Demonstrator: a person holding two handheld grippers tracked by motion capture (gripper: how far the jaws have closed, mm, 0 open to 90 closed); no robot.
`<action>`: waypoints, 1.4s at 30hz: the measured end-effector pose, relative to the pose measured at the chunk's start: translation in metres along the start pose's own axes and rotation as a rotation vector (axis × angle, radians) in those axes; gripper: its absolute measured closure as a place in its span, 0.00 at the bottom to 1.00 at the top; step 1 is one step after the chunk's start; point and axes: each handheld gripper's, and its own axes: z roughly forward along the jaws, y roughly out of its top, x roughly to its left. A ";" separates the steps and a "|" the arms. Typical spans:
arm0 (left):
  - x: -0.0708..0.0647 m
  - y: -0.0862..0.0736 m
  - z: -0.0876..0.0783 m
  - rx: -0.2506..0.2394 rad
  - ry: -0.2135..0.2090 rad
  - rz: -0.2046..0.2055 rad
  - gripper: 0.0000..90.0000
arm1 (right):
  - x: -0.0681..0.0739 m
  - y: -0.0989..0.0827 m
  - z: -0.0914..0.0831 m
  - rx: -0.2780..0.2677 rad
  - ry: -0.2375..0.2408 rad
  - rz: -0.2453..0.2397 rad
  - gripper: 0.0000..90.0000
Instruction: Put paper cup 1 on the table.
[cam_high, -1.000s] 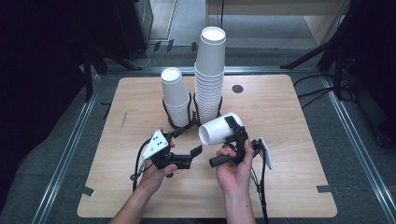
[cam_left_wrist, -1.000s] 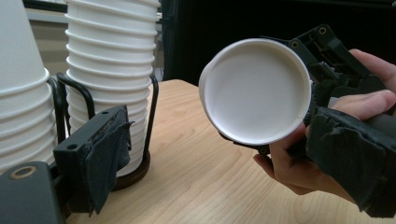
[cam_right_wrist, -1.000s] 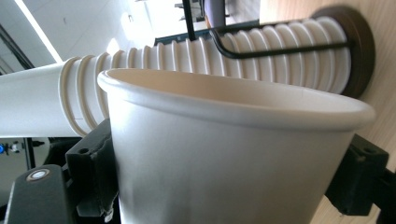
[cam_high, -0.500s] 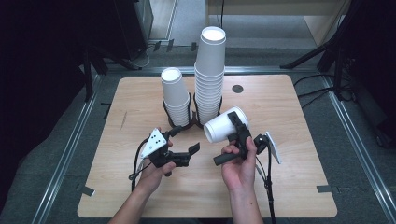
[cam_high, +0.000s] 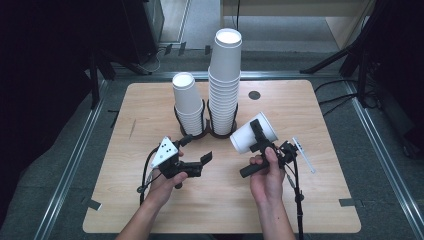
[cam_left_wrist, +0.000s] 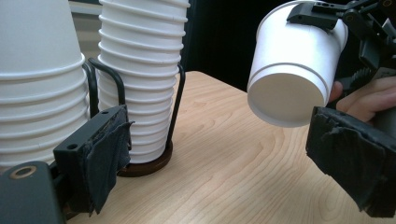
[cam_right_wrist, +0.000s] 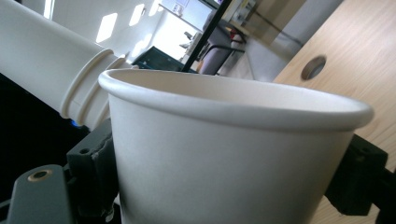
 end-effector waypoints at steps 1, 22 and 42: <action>0.000 0.000 0.000 0.000 0.000 0.000 0.08 | -0.001 0.002 0.000 -0.009 -0.009 -0.042 0.16; 0.005 0.000 -0.002 -0.002 0.019 -0.018 0.08 | 0.007 0.026 0.015 -0.078 -0.124 -0.655 0.16; 0.008 -0.001 -0.002 0.005 0.023 -0.026 0.08 | -0.023 0.049 0.051 -0.087 -0.192 -0.867 0.16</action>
